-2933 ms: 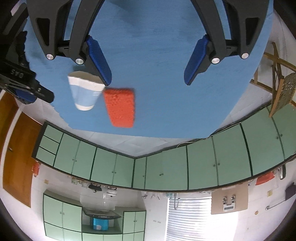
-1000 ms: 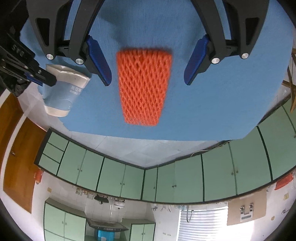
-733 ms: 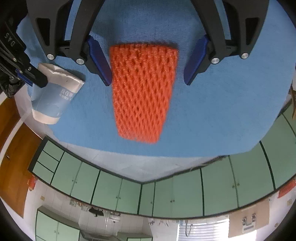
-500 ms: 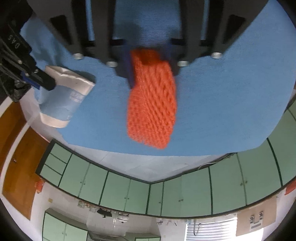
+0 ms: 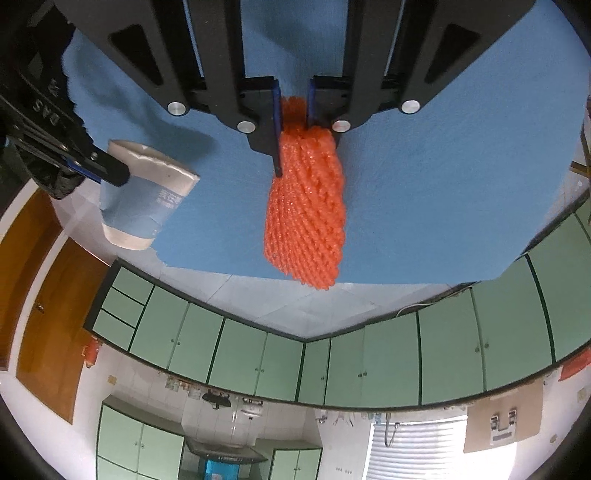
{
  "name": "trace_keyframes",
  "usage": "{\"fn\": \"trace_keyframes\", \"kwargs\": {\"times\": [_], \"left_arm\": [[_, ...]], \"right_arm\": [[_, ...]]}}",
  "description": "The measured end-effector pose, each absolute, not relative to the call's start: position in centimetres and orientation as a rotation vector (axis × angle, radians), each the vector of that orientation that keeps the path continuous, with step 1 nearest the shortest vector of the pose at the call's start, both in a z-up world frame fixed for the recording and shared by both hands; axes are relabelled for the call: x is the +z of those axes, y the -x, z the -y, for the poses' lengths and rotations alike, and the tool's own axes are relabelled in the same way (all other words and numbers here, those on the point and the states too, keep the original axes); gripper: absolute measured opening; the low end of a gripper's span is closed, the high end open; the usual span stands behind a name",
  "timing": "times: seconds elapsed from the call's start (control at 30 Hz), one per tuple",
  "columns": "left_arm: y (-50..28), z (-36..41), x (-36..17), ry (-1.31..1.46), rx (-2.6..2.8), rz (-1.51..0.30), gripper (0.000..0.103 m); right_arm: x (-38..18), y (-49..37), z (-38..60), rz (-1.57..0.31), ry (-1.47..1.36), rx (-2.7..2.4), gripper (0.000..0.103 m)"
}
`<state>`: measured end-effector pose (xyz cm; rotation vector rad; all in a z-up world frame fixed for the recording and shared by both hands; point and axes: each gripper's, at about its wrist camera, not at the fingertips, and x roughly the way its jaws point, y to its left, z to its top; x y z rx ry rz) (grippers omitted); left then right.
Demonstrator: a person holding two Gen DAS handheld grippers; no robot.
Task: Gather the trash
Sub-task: 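Carry mesh and white-blue cup over the bin and open both tools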
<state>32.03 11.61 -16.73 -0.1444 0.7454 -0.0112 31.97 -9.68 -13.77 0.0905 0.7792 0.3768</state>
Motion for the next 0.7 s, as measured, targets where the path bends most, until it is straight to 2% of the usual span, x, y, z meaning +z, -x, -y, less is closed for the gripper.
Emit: {"fn": "trace_keyframes", "kwargs": {"times": [0.7], "left_arm": [[-21.3,-7.9,-9.8,0.147,-0.060,-0.678,0.010]], "right_arm": [[-5.6,-21.3,14.8,-0.671,-0.083,0.393,0.016]]}}
